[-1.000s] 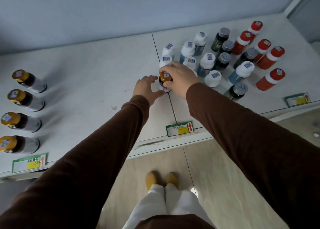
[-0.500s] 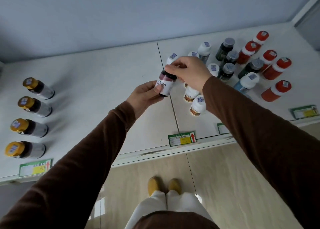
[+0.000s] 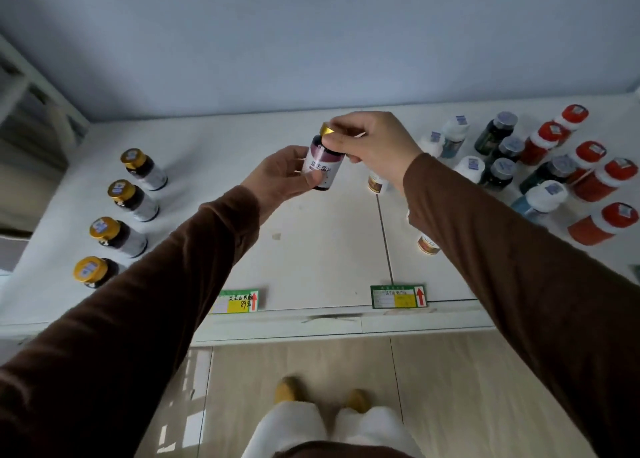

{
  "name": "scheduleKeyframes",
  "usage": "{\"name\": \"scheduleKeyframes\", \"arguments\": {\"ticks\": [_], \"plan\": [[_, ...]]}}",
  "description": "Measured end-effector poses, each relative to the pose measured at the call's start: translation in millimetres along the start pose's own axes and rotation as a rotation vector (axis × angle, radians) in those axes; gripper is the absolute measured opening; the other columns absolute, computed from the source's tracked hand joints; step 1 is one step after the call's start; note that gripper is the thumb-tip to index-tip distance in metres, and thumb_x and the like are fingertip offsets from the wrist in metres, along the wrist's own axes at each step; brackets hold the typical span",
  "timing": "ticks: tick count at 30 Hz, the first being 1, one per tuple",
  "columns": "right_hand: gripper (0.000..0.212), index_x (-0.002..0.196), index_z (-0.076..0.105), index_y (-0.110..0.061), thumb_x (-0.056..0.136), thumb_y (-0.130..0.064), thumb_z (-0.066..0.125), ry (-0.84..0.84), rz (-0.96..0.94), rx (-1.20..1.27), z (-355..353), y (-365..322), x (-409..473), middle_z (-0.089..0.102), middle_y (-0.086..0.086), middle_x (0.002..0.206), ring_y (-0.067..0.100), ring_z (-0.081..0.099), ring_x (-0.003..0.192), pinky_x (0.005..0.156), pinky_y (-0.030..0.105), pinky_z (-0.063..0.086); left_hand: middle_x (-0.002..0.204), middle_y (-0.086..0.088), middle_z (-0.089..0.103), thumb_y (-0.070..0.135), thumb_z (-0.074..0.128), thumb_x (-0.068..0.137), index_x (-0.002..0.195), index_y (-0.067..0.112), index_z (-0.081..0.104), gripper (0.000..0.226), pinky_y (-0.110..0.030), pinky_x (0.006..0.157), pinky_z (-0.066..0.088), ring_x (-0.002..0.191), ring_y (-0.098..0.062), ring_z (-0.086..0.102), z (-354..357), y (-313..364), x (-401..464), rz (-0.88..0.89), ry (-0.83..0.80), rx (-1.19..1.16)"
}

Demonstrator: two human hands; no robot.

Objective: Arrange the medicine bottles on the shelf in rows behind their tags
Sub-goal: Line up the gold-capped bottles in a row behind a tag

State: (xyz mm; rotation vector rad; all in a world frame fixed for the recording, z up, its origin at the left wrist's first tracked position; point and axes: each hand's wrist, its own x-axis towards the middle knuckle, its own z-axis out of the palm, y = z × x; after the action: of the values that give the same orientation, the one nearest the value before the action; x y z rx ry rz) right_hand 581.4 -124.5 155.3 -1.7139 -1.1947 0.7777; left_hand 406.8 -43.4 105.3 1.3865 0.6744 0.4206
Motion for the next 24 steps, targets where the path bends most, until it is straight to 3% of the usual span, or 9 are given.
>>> {"name": "scheduleKeyframes", "arguments": {"ticks": [3, 6, 11, 17, 21, 24], "plan": [[0.031, 0.107, 0.071, -0.009, 0.083, -0.028, 0.074, -0.016, -0.045, -0.113, 33, -20, 14, 0.072, 0.008, 0.103, 0.015, 0.063, 0.087, 0.092, 0.044, 0.053, 0.109, -0.011, 0.065, 0.001, 0.069, 0.083, 0.121, 0.001, 0.053, 0.041, -0.036, 0.091, 0.050, 0.093, -0.022, 0.063, -33, 9, -13, 0.035, 0.108, 0.169], [0.029, 0.106, 0.073, -0.014, 0.081, -0.028, 0.075, -0.029, -0.101, -0.143, 75, -42, 35, 0.074, -0.001, 0.101, 0.015, 0.067, 0.096, 0.094, 0.039, 0.052, 0.103, -0.008, 0.065, -0.006, 0.068, 0.082, 0.118, 0.001, 0.054, 0.039, -0.028, 0.084, 0.052, 0.088, -0.017, 0.064, -81, 17, -24, 0.067, 0.151, 0.217], [0.029, 0.106, 0.073, -0.016, 0.080, -0.027, 0.075, -0.020, -0.136, -0.218, 155, -78, 82, 0.074, -0.002, 0.101, 0.015, 0.067, 0.096, 0.092, 0.037, 0.052, 0.116, -0.005, 0.066, 0.006, 0.072, 0.080, 0.116, 0.015, 0.062, 0.038, -0.032, 0.100, 0.047, 0.111, -0.021, 0.060, -194, 24, -27, 0.080, 0.246, 0.559], [0.035, 0.112, 0.069, -0.021, 0.080, -0.035, 0.071, 0.008, -0.127, -0.443, 250, -100, 143, 0.068, -0.001, 0.110, 0.018, 0.060, 0.103, 0.083, 0.026, 0.044, 0.116, 0.002, 0.065, 0.019, 0.067, 0.085, 0.111, 0.023, 0.065, 0.027, -0.030, 0.093, 0.047, 0.109, -0.015, 0.059, -320, 23, -14, 0.081, 0.401, 0.809], [0.037, 0.116, 0.067, -0.018, 0.082, -0.033, 0.070, -0.016, -0.087, -0.538, 295, -104, 177, 0.064, 0.004, 0.114, 0.022, 0.058, 0.106, 0.085, 0.029, 0.043, 0.119, -0.001, 0.064, 0.023, 0.065, 0.087, 0.115, 0.018, 0.063, 0.028, -0.028, 0.090, 0.045, 0.108, -0.018, 0.057, -368, 8, -3, 0.035, 0.429, 0.920], [0.040, 0.120, 0.064, -0.019, 0.084, -0.034, 0.070, -0.052, -0.055, -0.596, 318, -102, 198, 0.062, 0.004, 0.118, 0.022, 0.057, 0.110, 0.088, 0.029, 0.043, 0.120, -0.003, 0.063, 0.024, 0.066, 0.087, 0.116, 0.016, 0.063, 0.030, -0.033, 0.096, 0.046, 0.109, -0.021, 0.057, -387, -5, 6, 0.016, 0.421, 0.966]]}}
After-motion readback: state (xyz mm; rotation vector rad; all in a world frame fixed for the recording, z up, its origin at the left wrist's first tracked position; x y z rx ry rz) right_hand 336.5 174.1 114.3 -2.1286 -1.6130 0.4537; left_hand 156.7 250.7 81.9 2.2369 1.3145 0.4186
